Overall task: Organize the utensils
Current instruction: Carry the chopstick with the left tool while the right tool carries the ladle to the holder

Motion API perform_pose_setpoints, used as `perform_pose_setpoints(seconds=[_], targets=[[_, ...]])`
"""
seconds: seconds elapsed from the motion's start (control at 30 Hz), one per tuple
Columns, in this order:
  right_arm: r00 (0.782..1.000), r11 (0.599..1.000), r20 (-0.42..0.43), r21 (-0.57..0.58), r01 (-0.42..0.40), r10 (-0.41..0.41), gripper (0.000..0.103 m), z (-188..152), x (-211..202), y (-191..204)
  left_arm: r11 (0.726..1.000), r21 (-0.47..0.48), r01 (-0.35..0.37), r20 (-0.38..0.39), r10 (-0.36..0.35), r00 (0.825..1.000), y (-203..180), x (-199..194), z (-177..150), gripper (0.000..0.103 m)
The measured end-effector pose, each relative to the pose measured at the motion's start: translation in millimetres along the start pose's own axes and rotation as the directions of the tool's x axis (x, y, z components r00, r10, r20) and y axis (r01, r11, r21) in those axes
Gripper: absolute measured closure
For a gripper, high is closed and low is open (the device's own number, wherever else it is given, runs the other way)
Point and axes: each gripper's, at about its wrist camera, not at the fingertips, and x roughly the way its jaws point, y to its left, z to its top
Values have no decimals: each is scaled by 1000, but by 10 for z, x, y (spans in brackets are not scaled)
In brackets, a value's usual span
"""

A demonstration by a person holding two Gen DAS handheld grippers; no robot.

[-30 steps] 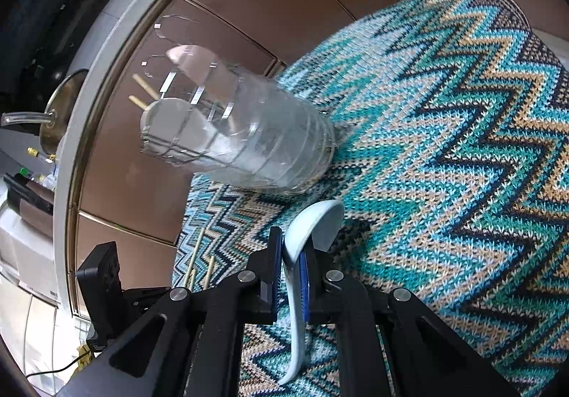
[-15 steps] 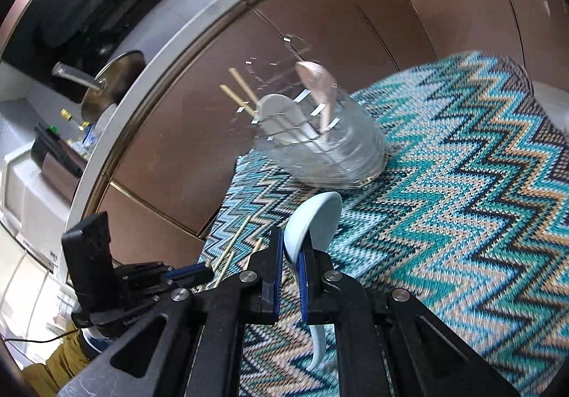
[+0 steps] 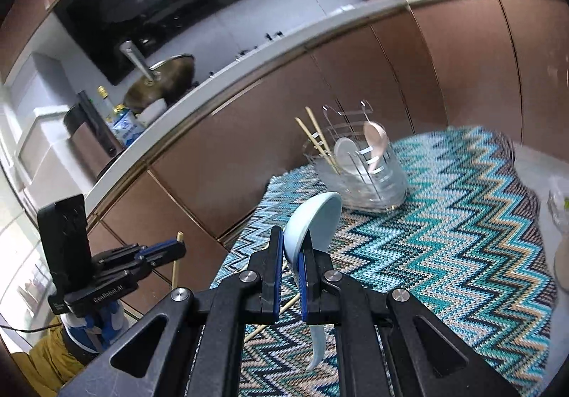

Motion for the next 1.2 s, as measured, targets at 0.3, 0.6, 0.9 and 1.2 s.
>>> perform_pose_setpoints(seconds=[0.3,0.6,0.9,1.2], targets=[[996,994,93,-112,20,-10,95,58,-378,501,1000,-28,-9,212,15,977,-132,-623,294,98],[977,977,212,-199,79,-36,95,548,-275,613,993,-117,-11,377,55,925,-12,-537,1034,98],[952,957,305,-265,118,-33,95,1163,357,310,977,-204,-56,545,161,823,117,172,1781,98],[943,956,332,-262,129,-36,95,1348,1088,-270,954,-288,-82,518,228,825,445,1389,1927,98]])
